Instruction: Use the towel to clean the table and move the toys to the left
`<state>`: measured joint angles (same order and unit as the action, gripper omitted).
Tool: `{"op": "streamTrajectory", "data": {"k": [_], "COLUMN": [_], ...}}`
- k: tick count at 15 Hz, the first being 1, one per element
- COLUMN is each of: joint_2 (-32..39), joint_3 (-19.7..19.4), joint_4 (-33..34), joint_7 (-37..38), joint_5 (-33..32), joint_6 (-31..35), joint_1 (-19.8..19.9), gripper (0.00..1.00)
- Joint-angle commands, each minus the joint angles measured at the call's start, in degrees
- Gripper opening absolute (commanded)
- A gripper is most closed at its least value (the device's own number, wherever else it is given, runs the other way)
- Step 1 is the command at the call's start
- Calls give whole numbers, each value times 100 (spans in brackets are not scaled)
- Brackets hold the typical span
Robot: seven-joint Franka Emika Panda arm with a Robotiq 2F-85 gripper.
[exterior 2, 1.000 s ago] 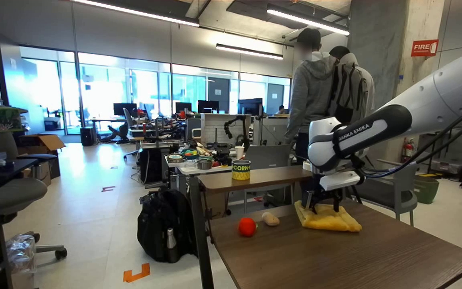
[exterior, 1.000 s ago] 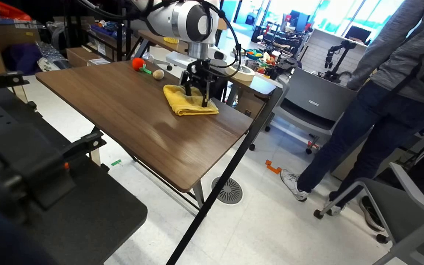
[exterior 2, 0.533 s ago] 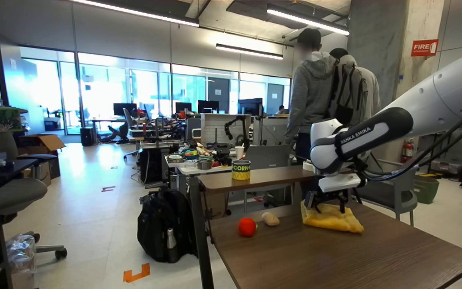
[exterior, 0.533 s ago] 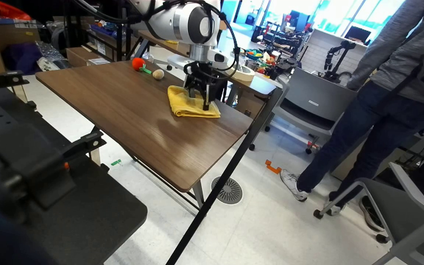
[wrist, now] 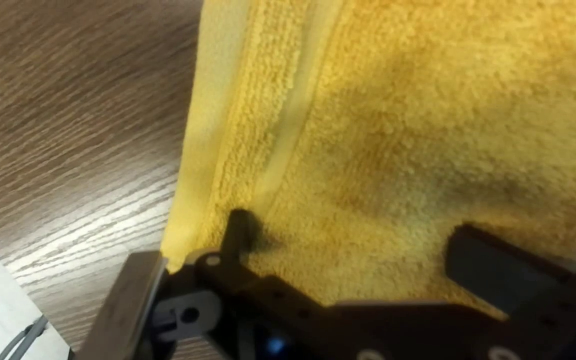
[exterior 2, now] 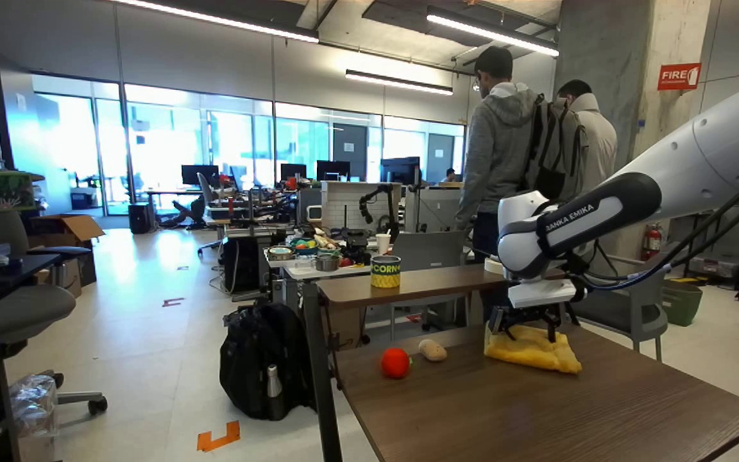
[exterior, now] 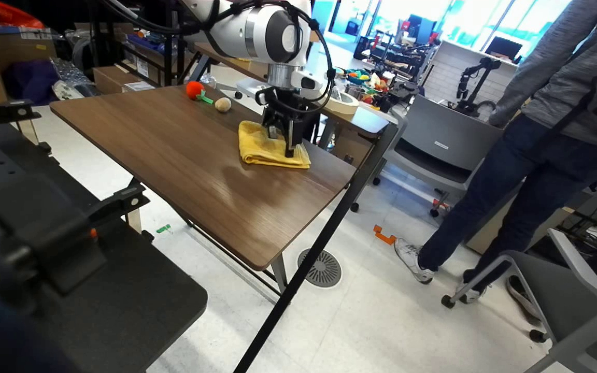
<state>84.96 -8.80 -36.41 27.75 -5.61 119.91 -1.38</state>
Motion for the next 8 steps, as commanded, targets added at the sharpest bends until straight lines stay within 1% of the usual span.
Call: {"op": "streamTrajectory", "data": {"k": [1,4,8], "joint_2": [-101,-24,-12], "joint_3": [230,308,594], "joint_4": [-92,-94,-45], "joint_7": [-799,-1850,-3506], "joint_5": [27,-32,98], "joint_6": [-237,72,309], "joint_1": [67,237,704], "gripper": [100,100,100]}}
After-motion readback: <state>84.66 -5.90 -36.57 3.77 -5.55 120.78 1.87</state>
